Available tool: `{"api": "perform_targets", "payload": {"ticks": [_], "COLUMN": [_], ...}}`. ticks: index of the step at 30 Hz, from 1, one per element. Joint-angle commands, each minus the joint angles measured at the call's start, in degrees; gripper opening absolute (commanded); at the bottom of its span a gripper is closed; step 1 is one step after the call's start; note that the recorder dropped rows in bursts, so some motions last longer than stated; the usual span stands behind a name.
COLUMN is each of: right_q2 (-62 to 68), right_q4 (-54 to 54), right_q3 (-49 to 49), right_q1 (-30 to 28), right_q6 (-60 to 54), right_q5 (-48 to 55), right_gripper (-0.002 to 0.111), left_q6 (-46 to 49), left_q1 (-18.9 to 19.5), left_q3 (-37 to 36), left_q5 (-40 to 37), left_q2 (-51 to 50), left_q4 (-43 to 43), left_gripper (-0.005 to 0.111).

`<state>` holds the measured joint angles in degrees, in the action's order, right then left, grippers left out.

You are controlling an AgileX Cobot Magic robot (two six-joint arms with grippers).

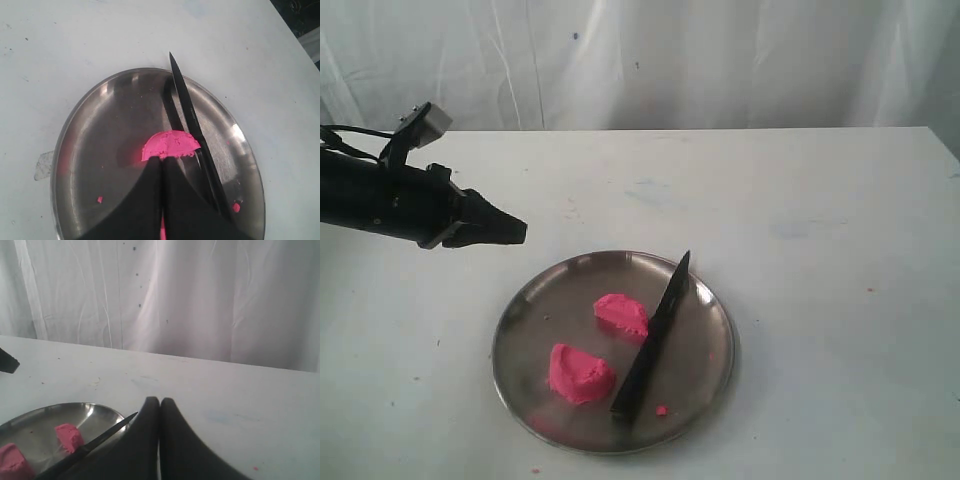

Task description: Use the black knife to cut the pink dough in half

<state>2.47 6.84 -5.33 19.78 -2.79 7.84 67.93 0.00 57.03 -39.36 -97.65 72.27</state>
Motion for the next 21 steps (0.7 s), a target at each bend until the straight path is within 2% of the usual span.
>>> {"api": "perform_targets", "payload": {"ticks": [1, 5, 11, 21], "right_q2": [-1.91, -1.99, -2.47, -2.47], "right_q4": [-0.61, -0.61, -0.61, -0.94], "right_q3": [3.01, 4.88, 5.33, 5.33], "right_q1": [-0.48, -1.20, -5.17, -13.82], "right_q6": [0.21, 0.21, 0.21, 0.61], "right_q5": [-1.77, -3.23, -3.25, -0.13], "right_gripper": [0.000, 0.000, 0.000, 0.000], "left_q6": [-0.07, -0.07, -0.07, -0.07], "left_q1": [-0.11, -0.11, -0.11, -0.11], "left_q3": [-0.41, -0.41, -0.41, -0.41], "left_q5": [-0.69, -0.69, -0.69, -0.69], "left_q2": [0.30, 0.30, 0.30, 0.30], "left_q4": [0.87, 0.87, 0.87, 0.87], "left_gripper": [0.000, 0.000, 0.000, 0.000]}}
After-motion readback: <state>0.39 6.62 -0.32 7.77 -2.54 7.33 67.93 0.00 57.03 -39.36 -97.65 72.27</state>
